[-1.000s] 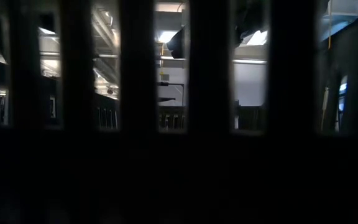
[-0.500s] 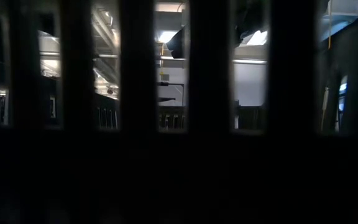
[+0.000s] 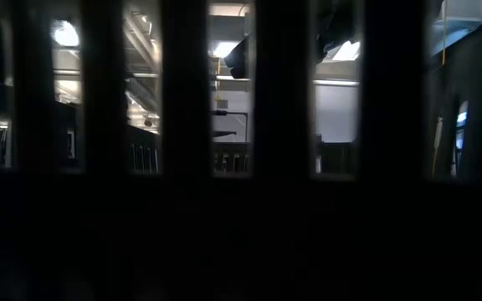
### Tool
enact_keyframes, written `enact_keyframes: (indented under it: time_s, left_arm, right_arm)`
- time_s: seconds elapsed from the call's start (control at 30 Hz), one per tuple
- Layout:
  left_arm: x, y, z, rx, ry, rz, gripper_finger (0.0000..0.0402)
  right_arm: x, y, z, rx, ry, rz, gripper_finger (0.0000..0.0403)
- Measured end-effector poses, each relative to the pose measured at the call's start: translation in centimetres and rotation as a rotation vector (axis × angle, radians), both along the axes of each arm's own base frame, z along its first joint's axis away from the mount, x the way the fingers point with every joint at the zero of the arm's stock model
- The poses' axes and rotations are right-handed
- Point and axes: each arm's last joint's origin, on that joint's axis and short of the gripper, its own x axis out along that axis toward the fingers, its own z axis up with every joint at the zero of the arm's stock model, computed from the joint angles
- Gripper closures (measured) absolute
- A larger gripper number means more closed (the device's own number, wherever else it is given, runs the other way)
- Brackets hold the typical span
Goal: Sort Halloween decoration
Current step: Put the black spider toy into the top left black basket
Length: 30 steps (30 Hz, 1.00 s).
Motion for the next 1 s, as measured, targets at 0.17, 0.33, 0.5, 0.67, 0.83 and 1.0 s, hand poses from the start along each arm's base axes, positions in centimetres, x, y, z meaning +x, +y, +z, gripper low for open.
enact_keyframes:
  time_s: [0.17,0.33,0.5,0.67,0.83,1.0]
  left_arm:
    - [0.3,-3.8,-2.1,-0.018,0.120,-0.057,0.0263]
    - [0.9,-7.5,-4.4,0.004,0.257,-0.105,0.0263]
    - [1.2,-9.8,-7.1,0.071,0.332,-0.149,0.0262]
    - [0.9,-10.4,-9.2,0.123,0.420,-0.121,0.0262]
    - [1.1,-10.5,-9.7,0.144,0.427,-0.086,0.0262]
    - [1.1,-10.4,-9.7,0.165,0.407,-0.072,0.0265]
  right_arm:
    - [0.0,0.0,0.0,0.000,0.000,0.000,0.0206]
    - [0.0,0.0,0.0,0.000,0.000,0.000,0.0206]
    - [0.0,0.0,0.0,0.012,-0.002,-0.005,0.0206]
    - [0.0,0.0,0.0,0.021,-0.003,-0.009,0.0206]
    - [0.0,0.0,0.0,0.021,-0.003,-0.009,0.0206]
    - [0.0,0.0,0.0,0.021,-0.003,-0.008,0.0206]
